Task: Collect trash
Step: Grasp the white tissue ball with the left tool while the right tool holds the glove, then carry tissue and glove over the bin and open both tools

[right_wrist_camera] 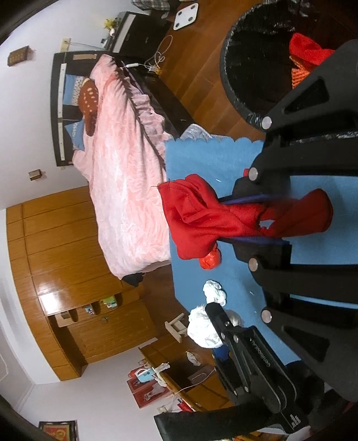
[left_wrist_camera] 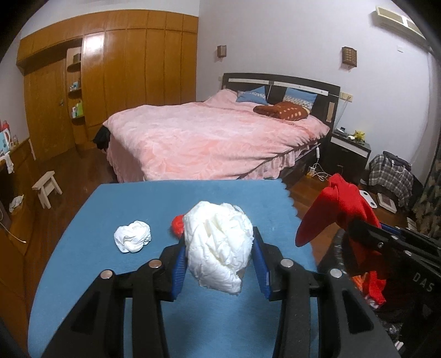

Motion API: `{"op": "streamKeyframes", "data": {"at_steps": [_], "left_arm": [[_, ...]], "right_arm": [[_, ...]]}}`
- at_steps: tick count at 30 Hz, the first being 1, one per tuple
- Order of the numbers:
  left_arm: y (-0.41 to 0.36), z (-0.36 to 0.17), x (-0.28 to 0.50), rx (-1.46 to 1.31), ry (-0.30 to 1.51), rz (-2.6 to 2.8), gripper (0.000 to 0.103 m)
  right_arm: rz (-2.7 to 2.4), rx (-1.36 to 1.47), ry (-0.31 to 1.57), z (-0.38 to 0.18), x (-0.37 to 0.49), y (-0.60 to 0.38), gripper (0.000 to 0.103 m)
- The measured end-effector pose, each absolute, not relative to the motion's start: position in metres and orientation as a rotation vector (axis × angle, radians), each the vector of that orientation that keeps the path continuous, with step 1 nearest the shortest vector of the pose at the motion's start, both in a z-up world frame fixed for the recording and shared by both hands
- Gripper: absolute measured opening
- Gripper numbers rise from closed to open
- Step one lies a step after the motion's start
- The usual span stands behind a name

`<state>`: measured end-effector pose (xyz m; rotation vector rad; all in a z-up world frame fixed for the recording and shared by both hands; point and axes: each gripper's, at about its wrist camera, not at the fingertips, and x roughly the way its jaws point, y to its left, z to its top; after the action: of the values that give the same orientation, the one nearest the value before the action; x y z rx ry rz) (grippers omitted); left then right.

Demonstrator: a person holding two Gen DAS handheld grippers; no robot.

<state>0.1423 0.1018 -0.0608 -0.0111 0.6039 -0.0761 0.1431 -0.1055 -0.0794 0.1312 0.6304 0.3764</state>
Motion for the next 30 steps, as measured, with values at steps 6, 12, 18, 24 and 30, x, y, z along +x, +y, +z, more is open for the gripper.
{"op": "streamKeyframes", "data": {"at_steps": [6, 12, 18, 24, 30], "left_arm": [[0.085, -0.051, 0.126, -0.004, 0.582, -0.105, 0.042], [0.065, -0.045, 0.113, 0.002, 0.562, -0.128, 0.042], [0.04, -0.042, 0.103, 0.012, 0.548, -0.163, 0.042], [0.008, -0.041, 0.099, 0.027, 0.539, -0.214, 0.042], [-0.028, -0.041, 0.101, 0.052, 0.538, -0.275, 0.042]], "right_arm": [[0.361, 0.134, 0.592, -0.065, 0.119, -0.123, 0.019], [0.337, 0.142, 0.572, -0.057, 0.099, -0.143, 0.019], [0.296, 0.157, 0.552, -0.053, 0.08, -0.17, 0.019], [0.241, 0.173, 0.534, -0.051, 0.067, -0.201, 0.019], [0.164, 0.18, 0.531, -0.054, 0.058, -0.239, 0.019]]}}
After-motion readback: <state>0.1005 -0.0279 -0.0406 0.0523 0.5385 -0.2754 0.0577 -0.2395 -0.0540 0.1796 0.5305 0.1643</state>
